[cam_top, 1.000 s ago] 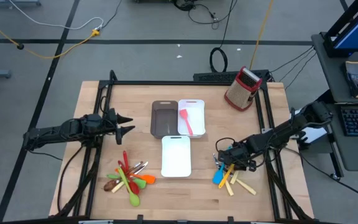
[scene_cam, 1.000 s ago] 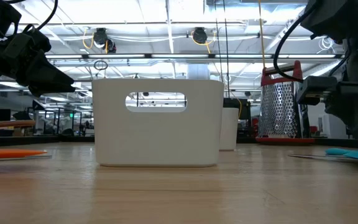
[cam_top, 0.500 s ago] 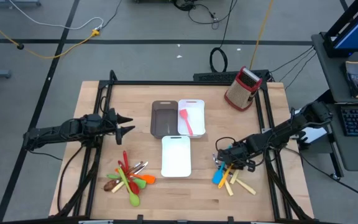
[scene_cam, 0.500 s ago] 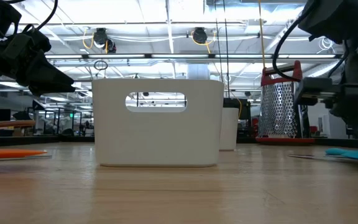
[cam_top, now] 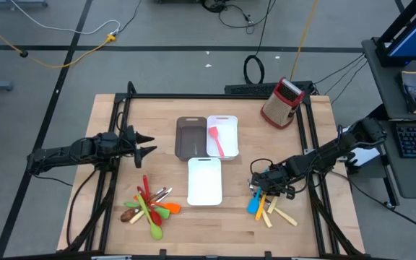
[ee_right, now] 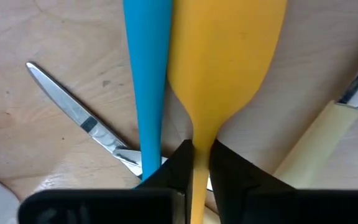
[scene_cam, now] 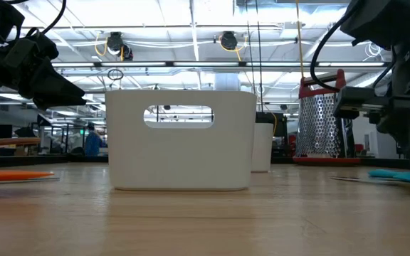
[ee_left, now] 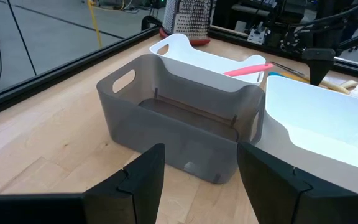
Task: Pick & Place Kitchen Items
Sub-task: Put the yellow spatula into the top white bin
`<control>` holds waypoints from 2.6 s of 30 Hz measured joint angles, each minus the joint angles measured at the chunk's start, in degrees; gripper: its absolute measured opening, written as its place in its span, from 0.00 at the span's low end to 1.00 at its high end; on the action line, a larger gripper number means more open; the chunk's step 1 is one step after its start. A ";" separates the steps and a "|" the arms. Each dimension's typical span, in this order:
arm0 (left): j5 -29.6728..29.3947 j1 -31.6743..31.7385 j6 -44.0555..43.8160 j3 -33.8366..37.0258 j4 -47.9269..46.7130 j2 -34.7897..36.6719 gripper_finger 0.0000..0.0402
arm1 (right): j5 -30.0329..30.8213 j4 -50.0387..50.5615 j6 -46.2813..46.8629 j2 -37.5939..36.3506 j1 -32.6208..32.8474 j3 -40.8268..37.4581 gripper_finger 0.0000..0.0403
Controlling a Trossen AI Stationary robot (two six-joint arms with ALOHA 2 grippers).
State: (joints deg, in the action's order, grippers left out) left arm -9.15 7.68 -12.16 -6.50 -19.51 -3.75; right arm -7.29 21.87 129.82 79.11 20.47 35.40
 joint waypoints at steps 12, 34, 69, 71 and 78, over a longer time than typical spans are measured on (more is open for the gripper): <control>0.02 0.00 0.01 0.00 0.00 0.01 0.52 | 0.66 -0.03 0.00 -1.64 -0.06 -0.08 0.07; 0.04 0.01 0.00 0.01 0.00 0.00 0.52 | -0.15 3.21 -1.52 -14.40 -0.02 2.69 0.06; 0.09 0.01 -1.04 0.00 0.04 0.02 0.52 | 16.79 -30.86 -36.53 -15.13 -14.58 5.13 0.05; 0.09 0.02 -1.25 0.01 0.04 0.01 0.52 | 11.90 -31.46 -37.63 -15.13 -18.50 5.14 0.05; -1.36 0.00 -3.46 0.01 0.04 0.02 0.52 | -3.78 -38.16 -39.24 -13.25 -32.15 5.16 0.04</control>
State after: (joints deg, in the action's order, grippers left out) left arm -10.51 7.68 -15.62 -6.49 -19.46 -3.73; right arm -11.06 -16.29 90.59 65.86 -11.68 40.56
